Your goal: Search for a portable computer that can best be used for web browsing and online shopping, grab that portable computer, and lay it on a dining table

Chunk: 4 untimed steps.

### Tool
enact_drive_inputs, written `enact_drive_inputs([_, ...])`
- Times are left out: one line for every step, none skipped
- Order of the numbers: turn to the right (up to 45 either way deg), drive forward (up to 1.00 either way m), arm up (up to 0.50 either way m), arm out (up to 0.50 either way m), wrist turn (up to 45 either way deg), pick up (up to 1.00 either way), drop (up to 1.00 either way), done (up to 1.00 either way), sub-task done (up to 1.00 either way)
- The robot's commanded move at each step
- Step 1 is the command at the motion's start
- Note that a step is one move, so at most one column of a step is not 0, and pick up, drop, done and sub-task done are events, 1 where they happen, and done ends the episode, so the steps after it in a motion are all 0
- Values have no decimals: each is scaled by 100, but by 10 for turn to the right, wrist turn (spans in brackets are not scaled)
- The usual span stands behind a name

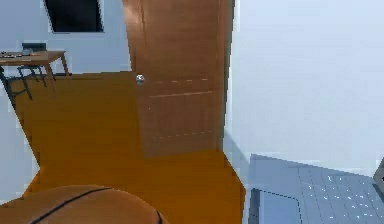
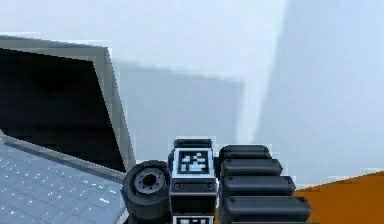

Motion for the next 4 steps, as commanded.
enact_drive_inputs([300, 0, 0, 0, 0, 0, 0, 0, 0])
enact_drive_inputs([0, 5, 0, 0, 0, 0, 0, 0, 0])
enact_drive_inputs([-450, 0, 0, 0, 0, 0, 0, 0, 0])
enact_drive_inputs([-180, 0, 0, 0, 0, 0, 0, 0, 0])
